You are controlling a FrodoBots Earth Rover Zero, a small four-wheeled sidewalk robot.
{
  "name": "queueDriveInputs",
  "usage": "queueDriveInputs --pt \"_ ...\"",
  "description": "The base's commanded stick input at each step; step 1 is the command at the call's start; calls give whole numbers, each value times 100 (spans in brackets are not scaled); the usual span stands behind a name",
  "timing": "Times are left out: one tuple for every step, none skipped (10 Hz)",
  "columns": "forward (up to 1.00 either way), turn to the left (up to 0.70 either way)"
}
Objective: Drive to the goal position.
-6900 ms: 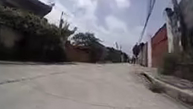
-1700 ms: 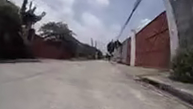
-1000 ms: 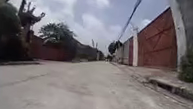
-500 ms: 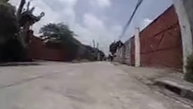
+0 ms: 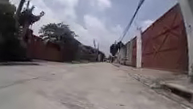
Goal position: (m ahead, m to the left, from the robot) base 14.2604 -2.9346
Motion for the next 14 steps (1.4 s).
queueDriveInputs --pt "50 1" --pt "50 1" --pt "50 1" --pt "50 1" --pt "50 1" --pt "50 1" --pt "50 -16" --pt "50 -49" --pt "50 -49" --pt "50 -49" --pt "50 -49" --pt "50 -49" --pt "50 -49" --pt "50 -49"
